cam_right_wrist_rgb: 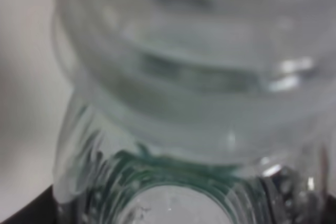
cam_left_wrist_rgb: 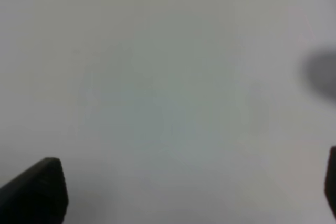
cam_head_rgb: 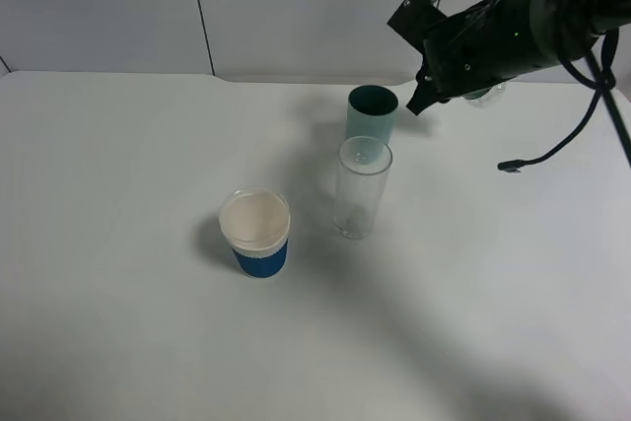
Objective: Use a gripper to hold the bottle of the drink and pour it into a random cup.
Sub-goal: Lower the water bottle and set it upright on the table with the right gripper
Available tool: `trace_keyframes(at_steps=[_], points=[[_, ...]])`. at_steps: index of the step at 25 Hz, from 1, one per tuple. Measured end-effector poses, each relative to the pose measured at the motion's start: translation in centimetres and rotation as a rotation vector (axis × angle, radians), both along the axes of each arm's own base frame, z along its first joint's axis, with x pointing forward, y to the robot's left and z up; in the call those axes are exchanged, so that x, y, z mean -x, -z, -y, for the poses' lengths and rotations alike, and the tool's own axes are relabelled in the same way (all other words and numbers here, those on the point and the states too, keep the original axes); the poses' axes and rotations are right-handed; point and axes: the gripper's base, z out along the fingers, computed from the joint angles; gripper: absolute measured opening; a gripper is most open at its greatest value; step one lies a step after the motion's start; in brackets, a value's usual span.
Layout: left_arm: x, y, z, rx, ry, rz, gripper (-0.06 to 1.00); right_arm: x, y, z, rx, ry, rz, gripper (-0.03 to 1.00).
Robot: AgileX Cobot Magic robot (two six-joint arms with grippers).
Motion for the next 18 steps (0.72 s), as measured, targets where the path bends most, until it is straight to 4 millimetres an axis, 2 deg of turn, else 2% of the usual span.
trace_keyframes(at_steps=[8,12,18], points=[[0.0,0.0,0.0,0.0,0.0,0.0,0.99,0.4,-2.6,0.8,-0.177,0.069,0.051,0.56],[0.0,0.0,0.0,0.0,0.0,0.0,0.99,0.6,-3.0,1.7,-0.226,0.113,0.026,0.56],[0.0,0.0,0.0,0.0,0.0,0.0,0.99,0.7,-3.0,2.2,-0.301,0.072,-0.074,0.56]])
